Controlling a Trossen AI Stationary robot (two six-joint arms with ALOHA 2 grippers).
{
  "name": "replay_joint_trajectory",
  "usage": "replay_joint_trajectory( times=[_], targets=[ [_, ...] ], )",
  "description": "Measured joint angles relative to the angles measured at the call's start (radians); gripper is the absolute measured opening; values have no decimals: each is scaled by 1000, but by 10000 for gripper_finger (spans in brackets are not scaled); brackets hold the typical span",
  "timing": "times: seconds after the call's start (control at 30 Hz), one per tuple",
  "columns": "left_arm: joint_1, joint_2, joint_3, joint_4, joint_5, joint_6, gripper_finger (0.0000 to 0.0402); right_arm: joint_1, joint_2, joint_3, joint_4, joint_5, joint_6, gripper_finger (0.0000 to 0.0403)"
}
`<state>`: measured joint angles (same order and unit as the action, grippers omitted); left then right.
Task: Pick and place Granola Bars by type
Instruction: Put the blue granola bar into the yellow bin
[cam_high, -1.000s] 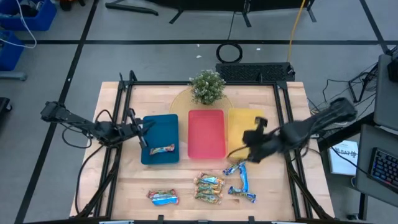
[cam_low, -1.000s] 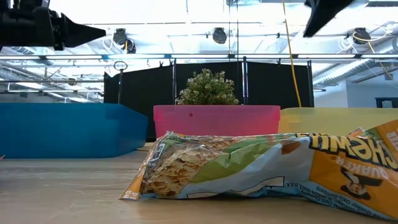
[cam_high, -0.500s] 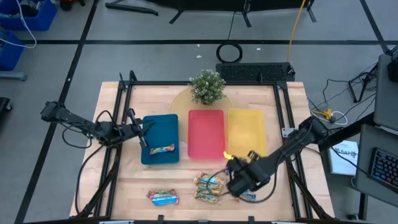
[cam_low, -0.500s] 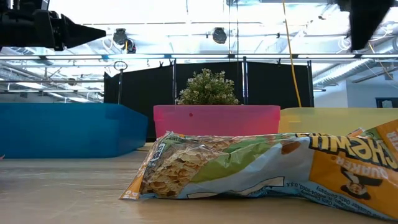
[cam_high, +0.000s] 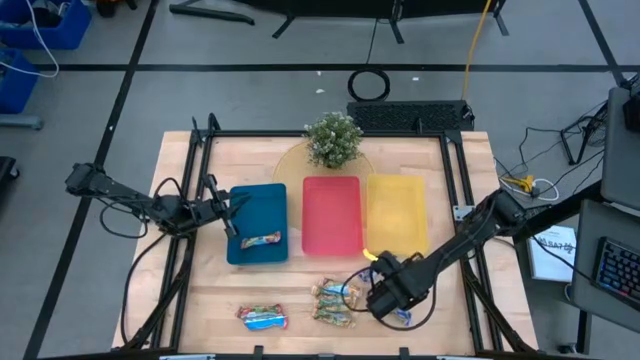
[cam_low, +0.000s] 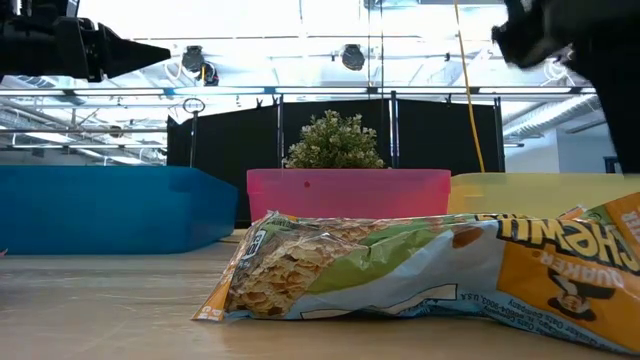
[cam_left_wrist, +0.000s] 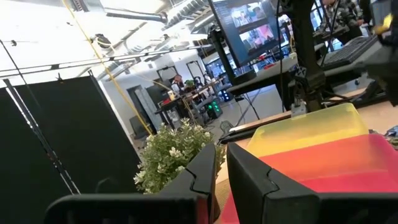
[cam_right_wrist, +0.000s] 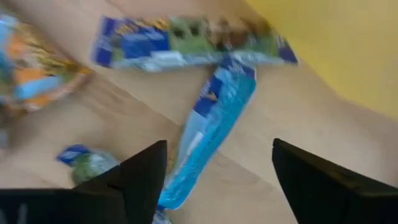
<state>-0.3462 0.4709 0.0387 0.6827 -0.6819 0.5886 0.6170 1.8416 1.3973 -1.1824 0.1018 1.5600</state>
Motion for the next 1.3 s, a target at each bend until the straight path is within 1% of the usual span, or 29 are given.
replay_joint_trajectory(
  times=[0.13, 0.3, 0.5, 0.6, 0.67, 0.83, 0.97, 1.07, 1.1, 1.2, 1.3],
  targets=[
    [0, 0, 0, 0, 0, -15, 49, 0, 0, -74, 101, -9, 26, 290],
    [0, 0, 0, -1, 0, -18, 49, 0, 0, -168, 263, -33, 1, 283],
    [0, 0, 0, -8, 0, -18, 49, 0, -8, -303, 418, -124, -74, 263],
    [0, 0, 0, -8, 0, -18, 49, 3, -9, -344, 439, -144, -83, 237],
    [0, 0, 0, -9, 0, -18, 49, 7, -11, -353, 443, -144, -92, 212],
    [0, 0, 0, -8, 0, -18, 49, 6, -29, -354, 448, -156, -154, 133],
    [0, 0, 0, -7, 0, -33, 49, 6, -79, -355, 469, -152, -192, 65],
    [0, 0, 0, -7, 0, -32, 49, 7, -126, -361, 484, -159, -231, 23],
    [0, 0, 0, -7, 0, -29, 49, 7, -150, -362, 496, -161, -246, 18],
    [0, 0, 0, -6, 1, -22, 49, 7, -230, -357, 518, -162, -287, 19],
    [0, 0, 0, -6, 1, -22, 49, 7, -304, -359, 518, -141, -316, 36]
  ],
)
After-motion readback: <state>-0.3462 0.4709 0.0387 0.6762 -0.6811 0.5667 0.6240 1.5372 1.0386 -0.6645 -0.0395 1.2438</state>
